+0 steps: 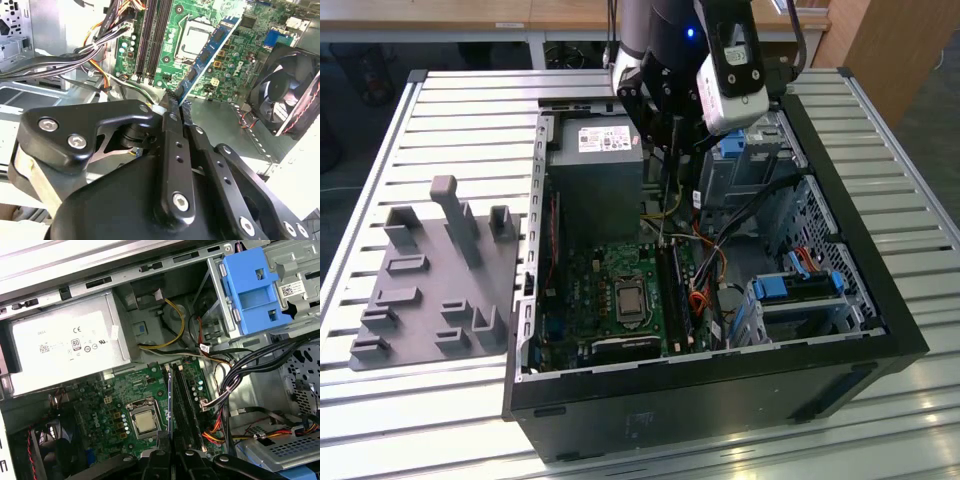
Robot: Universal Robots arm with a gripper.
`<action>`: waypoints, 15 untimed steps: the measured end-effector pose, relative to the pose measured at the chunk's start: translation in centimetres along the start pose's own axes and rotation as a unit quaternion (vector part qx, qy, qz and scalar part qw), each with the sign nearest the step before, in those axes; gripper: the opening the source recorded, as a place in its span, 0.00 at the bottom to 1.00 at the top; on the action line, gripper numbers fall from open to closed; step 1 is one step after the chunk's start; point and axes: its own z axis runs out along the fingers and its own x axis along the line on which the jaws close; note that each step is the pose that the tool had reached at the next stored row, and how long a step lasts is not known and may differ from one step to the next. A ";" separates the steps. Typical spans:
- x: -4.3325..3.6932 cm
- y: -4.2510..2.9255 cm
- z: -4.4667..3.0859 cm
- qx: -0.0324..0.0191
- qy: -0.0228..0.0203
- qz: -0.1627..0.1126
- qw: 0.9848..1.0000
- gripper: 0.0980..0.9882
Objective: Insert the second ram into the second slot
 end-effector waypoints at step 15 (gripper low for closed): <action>0.00 0.00 0.17 0.000 0.000 0.000 1.000 0.04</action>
